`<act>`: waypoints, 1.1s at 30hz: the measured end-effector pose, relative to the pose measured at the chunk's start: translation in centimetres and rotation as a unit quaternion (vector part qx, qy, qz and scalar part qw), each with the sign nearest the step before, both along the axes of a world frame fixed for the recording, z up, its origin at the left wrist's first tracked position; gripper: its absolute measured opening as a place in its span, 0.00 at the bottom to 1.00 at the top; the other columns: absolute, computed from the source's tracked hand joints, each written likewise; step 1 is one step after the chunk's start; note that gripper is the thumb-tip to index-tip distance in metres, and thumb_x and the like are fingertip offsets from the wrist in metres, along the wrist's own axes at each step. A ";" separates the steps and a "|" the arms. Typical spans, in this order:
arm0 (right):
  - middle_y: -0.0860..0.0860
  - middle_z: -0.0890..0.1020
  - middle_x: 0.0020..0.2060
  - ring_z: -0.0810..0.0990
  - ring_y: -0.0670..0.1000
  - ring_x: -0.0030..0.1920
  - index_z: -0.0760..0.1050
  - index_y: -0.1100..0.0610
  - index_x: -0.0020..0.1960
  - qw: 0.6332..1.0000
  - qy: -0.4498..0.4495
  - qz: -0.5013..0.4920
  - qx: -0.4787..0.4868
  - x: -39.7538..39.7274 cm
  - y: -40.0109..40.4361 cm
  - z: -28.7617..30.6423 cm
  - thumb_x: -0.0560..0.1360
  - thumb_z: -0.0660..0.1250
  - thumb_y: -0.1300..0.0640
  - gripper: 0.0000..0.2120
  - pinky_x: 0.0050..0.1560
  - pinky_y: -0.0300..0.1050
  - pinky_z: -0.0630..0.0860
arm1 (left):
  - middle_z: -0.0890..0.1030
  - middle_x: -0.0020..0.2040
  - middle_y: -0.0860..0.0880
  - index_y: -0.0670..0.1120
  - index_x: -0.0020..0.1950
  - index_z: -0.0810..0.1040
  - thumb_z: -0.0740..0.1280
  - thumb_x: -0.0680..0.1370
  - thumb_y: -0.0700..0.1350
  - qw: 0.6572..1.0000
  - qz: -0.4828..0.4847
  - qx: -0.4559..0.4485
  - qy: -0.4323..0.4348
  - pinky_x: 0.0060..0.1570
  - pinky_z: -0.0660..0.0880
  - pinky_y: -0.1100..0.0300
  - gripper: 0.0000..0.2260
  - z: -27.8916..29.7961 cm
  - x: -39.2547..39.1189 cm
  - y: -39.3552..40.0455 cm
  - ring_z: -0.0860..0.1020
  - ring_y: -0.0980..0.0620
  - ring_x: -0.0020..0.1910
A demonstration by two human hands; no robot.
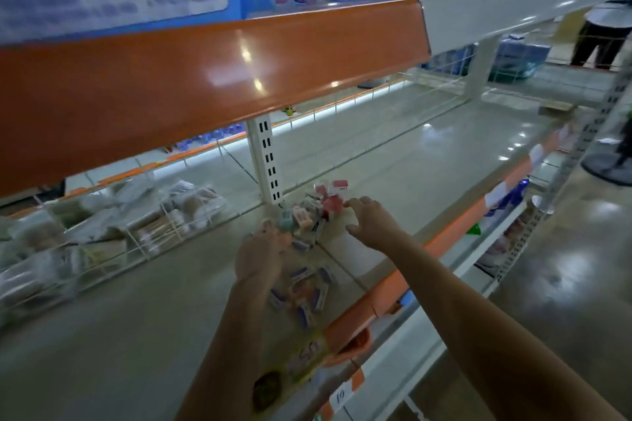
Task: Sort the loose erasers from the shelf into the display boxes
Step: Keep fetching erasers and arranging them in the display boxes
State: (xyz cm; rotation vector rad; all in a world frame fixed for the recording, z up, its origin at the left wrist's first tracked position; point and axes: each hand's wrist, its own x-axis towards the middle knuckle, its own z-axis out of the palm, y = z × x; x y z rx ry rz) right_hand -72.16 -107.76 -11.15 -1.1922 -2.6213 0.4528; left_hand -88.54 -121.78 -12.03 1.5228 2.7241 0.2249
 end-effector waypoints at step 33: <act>0.54 0.82 0.45 0.83 0.50 0.42 0.73 0.56 0.50 0.809 0.330 0.210 -0.438 0.9 7.8 -0.1 0.75 0.66 0.56 0.06 0.39 0.39 0.79 | 0.78 0.49 0.55 0.50 0.60 0.76 0.73 0.71 0.46 0.939 0.232 0.250 -0.035 0.47 0.68 0.58 0.19 1.8 11.5 0.1 0.73 0.52 0.49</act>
